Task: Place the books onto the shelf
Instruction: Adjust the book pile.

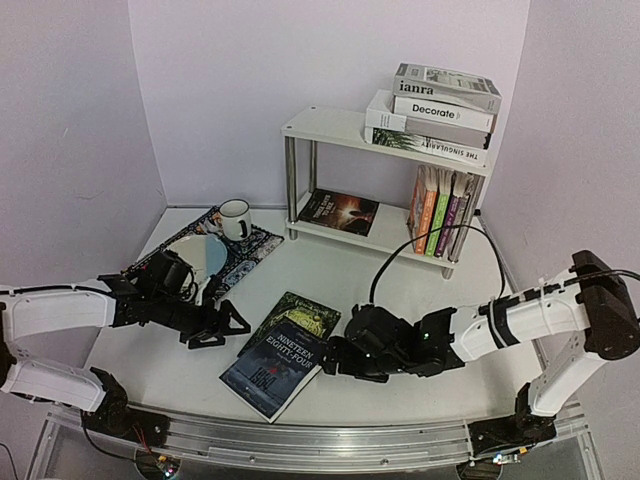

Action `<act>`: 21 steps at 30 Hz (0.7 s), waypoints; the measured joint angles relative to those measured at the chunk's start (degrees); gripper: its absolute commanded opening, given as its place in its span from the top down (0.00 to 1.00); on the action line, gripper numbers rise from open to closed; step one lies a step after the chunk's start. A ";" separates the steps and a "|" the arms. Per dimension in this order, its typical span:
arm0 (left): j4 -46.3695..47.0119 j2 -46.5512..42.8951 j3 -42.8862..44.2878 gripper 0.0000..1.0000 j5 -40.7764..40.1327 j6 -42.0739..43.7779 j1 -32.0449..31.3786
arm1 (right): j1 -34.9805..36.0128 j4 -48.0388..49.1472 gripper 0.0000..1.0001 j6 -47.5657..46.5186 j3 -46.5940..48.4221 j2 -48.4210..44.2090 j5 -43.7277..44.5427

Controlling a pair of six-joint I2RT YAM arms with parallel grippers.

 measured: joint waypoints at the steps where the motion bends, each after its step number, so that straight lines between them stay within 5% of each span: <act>1: 0.14 0.02 -0.35 0.08 0.01 -0.44 -0.23 | 0.14 1.42 0.20 0.41 -0.02 0.35 -0.40; 16: 1.64 1.32 -3.86 0.10 1.18 -3.87 -3.37 | 0.81 18.07 0.24 5.28 -1.96 9.68 -6.39; 21: 2.13 2.67 -3.88 0.12 1.73 -4.75 -4.17 | 0.79 19.57 0.40 4.92 -0.75 11.50 -6.52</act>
